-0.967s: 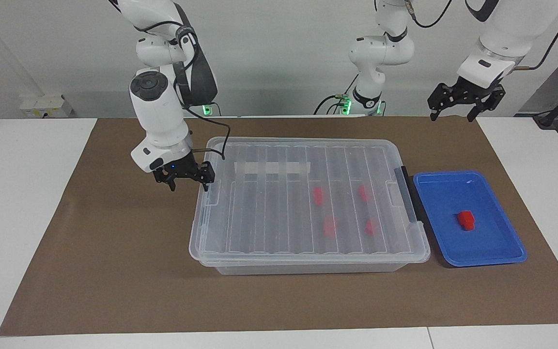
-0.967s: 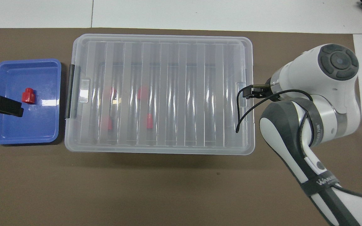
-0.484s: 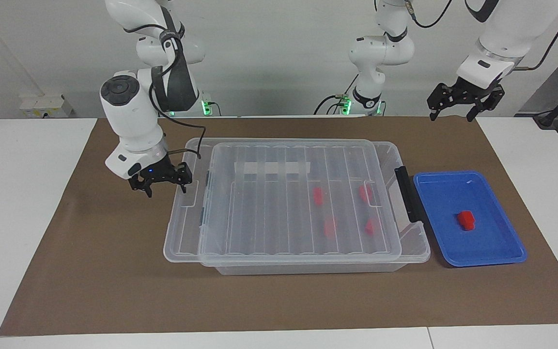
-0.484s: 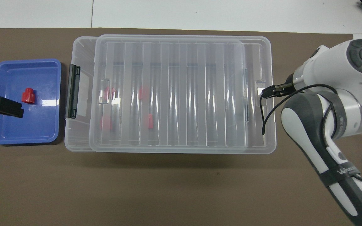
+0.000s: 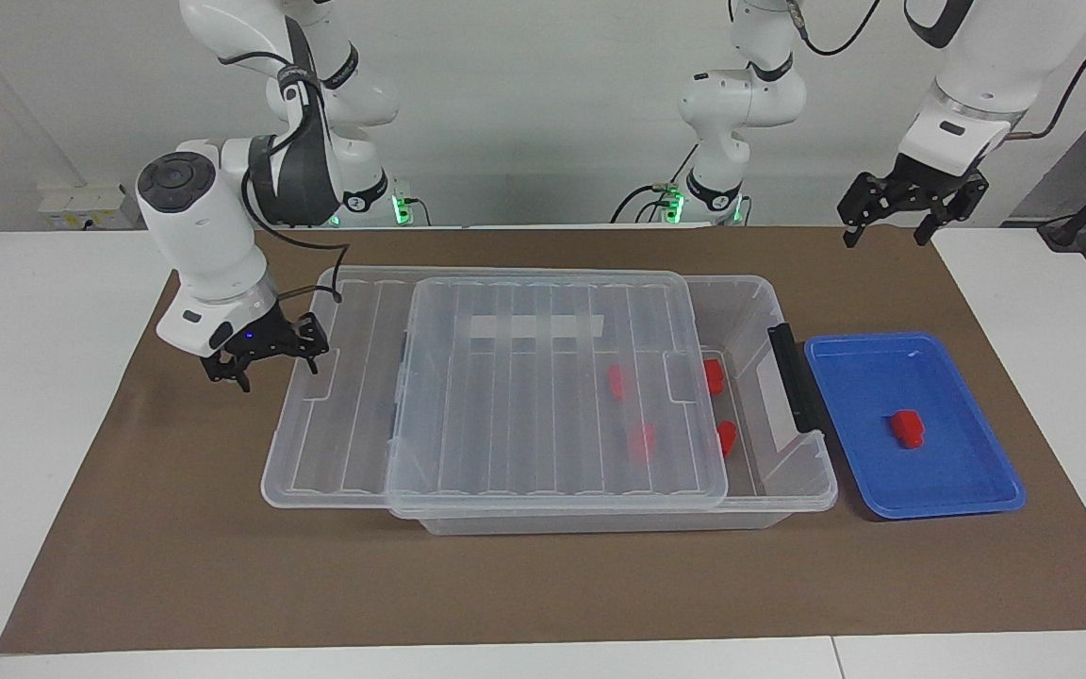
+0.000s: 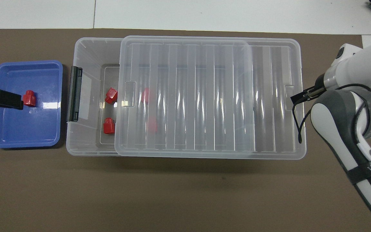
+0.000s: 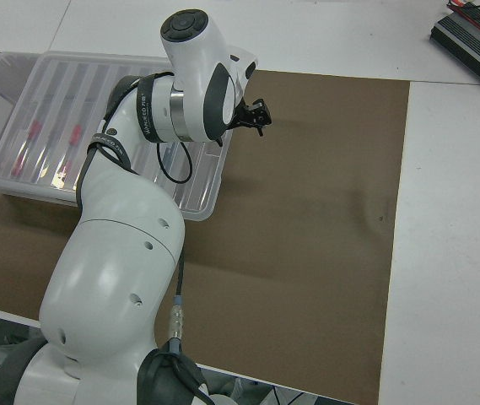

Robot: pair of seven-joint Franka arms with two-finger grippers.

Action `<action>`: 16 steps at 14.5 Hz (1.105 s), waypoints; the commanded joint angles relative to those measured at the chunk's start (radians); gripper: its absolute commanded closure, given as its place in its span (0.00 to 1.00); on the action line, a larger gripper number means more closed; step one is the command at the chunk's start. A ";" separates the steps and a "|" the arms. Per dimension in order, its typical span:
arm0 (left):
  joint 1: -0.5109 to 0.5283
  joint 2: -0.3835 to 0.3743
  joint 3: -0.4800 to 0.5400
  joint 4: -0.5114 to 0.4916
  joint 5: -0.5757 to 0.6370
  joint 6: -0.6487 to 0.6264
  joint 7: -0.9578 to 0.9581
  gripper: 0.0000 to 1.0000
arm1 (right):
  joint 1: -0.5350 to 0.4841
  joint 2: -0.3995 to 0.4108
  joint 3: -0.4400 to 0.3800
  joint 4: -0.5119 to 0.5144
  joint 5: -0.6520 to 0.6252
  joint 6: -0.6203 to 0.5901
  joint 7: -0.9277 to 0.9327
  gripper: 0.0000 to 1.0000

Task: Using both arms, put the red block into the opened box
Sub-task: 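Slide the clear lid with the right gripper away from the blue tray, then lower the left gripper and grasp the red block in the blue tray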

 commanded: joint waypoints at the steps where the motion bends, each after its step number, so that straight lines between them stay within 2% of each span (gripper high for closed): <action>1: 0.071 0.007 -0.001 -0.095 -0.011 0.093 0.057 0.00 | -0.043 -0.006 0.009 -0.008 -0.016 -0.012 -0.135 0.03; 6: 0.111 0.173 -0.001 -0.109 -0.020 0.277 0.063 0.00 | -0.092 -0.003 0.009 -0.003 -0.016 -0.013 -0.359 0.03; 9: 0.139 0.196 -0.001 -0.233 -0.020 0.478 0.087 0.00 | -0.101 -0.003 0.009 -0.003 -0.016 -0.012 -0.396 0.03; 12: 0.199 0.288 -0.001 -0.226 -0.020 0.529 0.288 0.00 | -0.101 -0.003 0.009 -0.003 -0.016 -0.012 -0.418 0.03; 16: 0.257 0.363 -0.004 -0.227 -0.045 0.598 0.315 0.00 | -0.103 -0.002 0.003 0.001 -0.018 -0.009 -0.475 0.03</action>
